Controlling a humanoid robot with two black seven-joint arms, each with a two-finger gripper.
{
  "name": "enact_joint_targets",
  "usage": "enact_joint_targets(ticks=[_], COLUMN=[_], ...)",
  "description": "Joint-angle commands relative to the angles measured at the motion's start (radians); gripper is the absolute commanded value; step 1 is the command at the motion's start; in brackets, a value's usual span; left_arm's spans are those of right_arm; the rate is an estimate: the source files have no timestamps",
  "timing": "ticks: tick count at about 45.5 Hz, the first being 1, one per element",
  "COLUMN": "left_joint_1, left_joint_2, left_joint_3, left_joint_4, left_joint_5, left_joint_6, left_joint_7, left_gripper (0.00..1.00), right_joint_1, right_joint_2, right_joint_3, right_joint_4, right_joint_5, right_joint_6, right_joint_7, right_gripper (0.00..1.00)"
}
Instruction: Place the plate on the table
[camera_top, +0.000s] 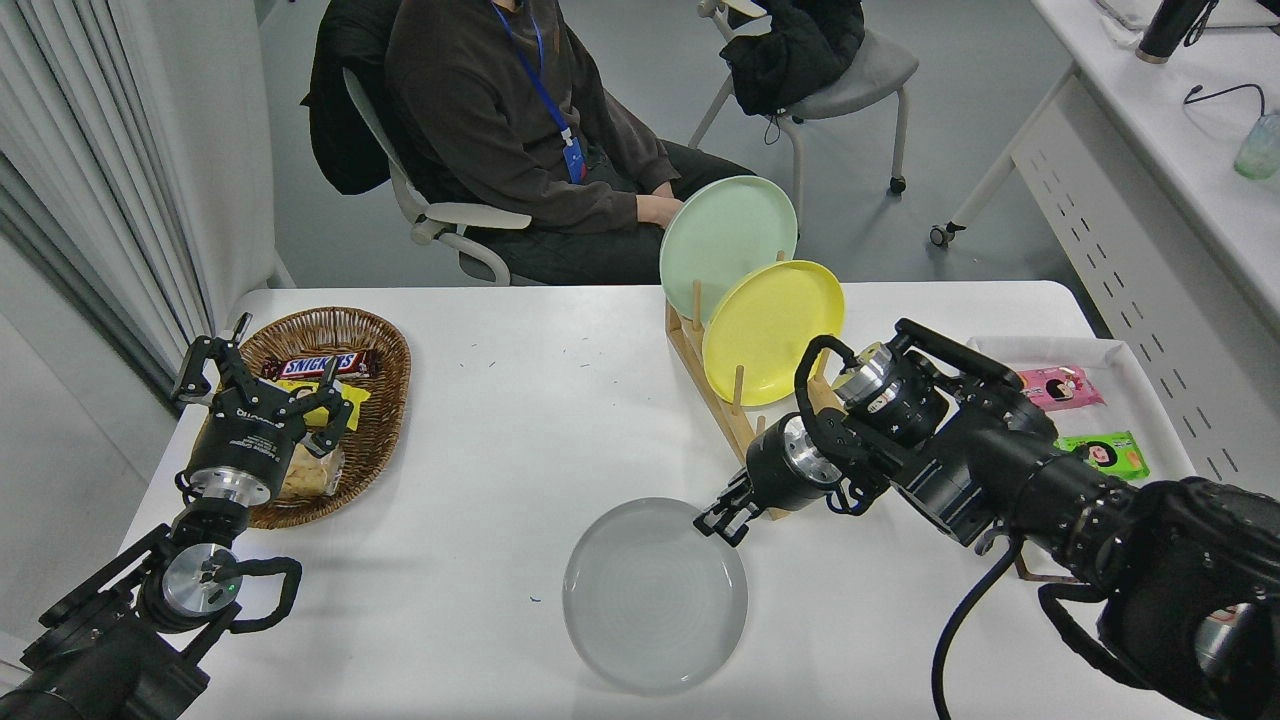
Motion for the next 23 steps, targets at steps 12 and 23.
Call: enact_joint_targets(ticks=[12,23], left_joint_1=[0.0,0.0], left_joint_2=[0.0,0.0], left_joint_3=[0.0,0.0], left_joint_4=[0.0,0.0], left_joint_5=[0.0,0.0], left_joint_6=[0.0,0.001], left_joint_7=[-0.001,0.0], left_gripper=[0.98,0.98], right_joint_1=[0.0,0.0], right_joint_2=[0.0,0.0], right_joint_3=[0.004,0.004], right_joint_4=[0.0,-0.001], right_joint_5=[0.0,0.0], right_joint_6=[0.047,0.056], right_joint_7=[0.045,0.054], right_gripper=[0.07,0.09])
